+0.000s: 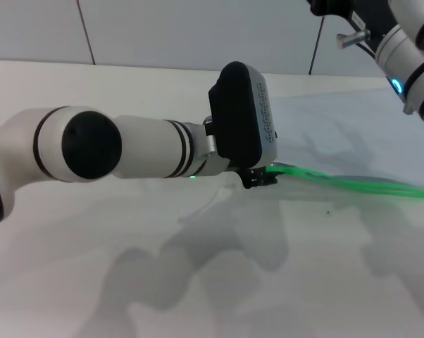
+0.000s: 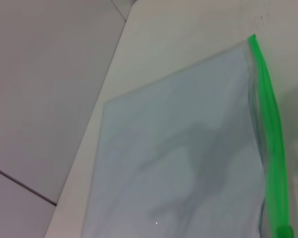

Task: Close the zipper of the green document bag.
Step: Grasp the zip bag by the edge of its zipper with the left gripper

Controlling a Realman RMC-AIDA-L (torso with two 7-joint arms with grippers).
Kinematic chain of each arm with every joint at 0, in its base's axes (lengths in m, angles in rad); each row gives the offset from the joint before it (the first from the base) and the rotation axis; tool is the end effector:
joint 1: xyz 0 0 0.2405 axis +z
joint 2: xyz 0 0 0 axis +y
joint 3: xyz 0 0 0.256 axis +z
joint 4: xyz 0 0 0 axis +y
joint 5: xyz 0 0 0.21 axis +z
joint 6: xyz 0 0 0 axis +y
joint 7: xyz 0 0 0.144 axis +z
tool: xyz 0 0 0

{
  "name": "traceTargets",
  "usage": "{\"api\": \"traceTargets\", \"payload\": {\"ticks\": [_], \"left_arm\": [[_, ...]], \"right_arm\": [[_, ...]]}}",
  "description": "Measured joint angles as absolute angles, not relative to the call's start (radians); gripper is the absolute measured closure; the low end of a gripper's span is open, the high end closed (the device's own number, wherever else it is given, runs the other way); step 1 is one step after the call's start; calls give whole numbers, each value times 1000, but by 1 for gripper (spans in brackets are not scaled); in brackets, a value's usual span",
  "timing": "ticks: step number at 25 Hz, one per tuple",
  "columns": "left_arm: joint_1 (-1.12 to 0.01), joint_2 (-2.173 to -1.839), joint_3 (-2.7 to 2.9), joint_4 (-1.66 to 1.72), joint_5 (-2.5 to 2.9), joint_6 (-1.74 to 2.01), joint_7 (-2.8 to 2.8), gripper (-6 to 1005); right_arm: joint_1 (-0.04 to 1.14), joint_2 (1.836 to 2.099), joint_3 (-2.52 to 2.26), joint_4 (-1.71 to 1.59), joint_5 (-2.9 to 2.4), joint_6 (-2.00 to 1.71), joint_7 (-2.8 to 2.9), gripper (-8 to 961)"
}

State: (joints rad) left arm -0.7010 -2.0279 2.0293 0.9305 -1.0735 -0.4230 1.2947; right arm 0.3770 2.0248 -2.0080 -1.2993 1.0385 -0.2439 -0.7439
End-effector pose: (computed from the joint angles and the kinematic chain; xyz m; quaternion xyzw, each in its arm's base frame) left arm -0.1431 0.3921 -0.1163 -0.9542 0.1071 0.0457 0.2755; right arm 0.1115 0.3907 -0.0111 -0.7827 0.1341 0.2992 0.5290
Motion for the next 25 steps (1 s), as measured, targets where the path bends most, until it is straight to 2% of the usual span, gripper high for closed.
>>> {"api": "traceTargets", "payload": {"ticks": [12,17,25], "left_arm": [[-697,-2028,2041,923,-1074,-373,1305,535],[-683,-2028,2063,921,-1074,-315,1306,774],[-670,-2026,2105,921,-1073,-234,1306,932]], "right_arm": [[376,2025,-2005,-1312,1038,-211,-746,313],[374,2025,-2009,-1316,1033,-208,-749,321],[366,2023,-2003,-1320,1034,-207,-749,333]]}}
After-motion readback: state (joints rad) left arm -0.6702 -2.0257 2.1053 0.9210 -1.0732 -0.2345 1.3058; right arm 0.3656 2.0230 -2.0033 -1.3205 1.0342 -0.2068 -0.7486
